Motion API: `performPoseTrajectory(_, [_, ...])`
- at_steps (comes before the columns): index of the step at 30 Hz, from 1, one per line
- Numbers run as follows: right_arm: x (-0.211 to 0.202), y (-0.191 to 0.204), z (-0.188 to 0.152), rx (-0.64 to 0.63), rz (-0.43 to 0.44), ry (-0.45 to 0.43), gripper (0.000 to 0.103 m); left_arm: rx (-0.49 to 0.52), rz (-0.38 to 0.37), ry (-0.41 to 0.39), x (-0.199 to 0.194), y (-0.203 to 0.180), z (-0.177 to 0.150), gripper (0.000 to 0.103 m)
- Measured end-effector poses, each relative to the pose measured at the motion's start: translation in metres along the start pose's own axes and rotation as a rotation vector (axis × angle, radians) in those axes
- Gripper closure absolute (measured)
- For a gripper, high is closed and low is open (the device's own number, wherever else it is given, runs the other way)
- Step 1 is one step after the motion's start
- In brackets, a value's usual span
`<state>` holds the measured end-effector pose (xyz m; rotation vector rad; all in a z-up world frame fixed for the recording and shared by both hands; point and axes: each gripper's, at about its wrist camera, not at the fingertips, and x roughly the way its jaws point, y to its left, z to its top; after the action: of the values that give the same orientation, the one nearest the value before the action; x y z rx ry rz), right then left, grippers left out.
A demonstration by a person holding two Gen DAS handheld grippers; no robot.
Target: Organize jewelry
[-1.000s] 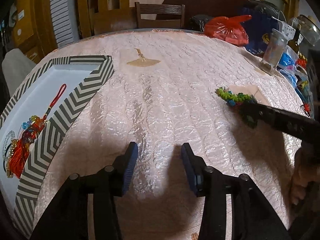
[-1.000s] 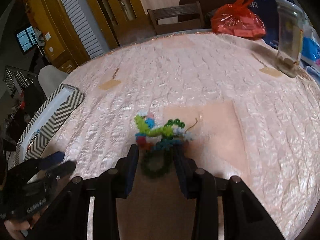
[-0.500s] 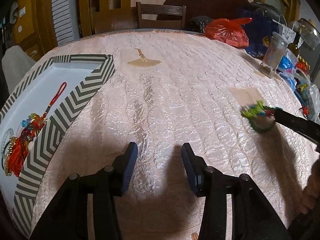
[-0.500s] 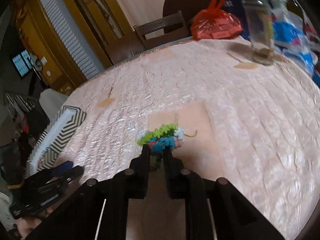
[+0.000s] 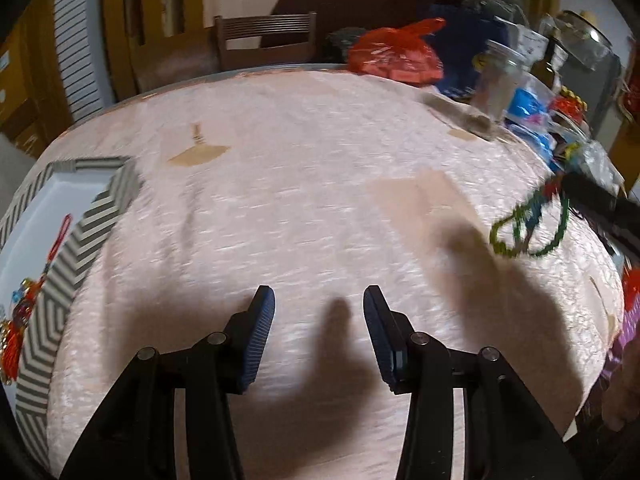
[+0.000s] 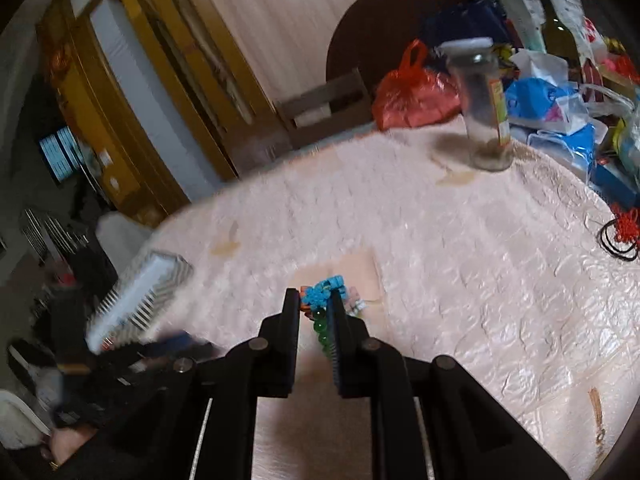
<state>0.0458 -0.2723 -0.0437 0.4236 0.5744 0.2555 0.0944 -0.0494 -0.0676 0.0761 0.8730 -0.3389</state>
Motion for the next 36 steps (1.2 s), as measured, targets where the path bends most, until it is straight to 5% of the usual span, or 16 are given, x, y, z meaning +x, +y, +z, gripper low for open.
performPoseTrajectory(10, [-0.016,-0.019,0.011,0.127,0.213,-0.024,0.089,0.0,0.002,0.008,0.002,-0.015,-0.007,0.034])
performPoseTrajectory(22, [0.039,0.032,0.009,0.137,0.388,0.084,0.089,-0.143,0.12,-0.01,-0.02,0.058,-0.023,0.034])
performPoseTrajectory(26, [0.044,0.037,0.007,0.102,0.307,0.095,0.089,-0.189,0.109,0.003,-0.017,0.07,-0.029,0.034])
performPoseTrajectory(31, [0.045,0.026,-0.005,-0.033,-0.048,0.17,0.085,-0.155,0.118,-0.007,-0.013,0.06,-0.037,0.034])
performPoseTrajectory(36, [0.044,0.016,-0.035,-0.039,-0.045,0.291,0.085,-0.145,0.105,-0.014,-0.013,0.058,-0.037,0.031])
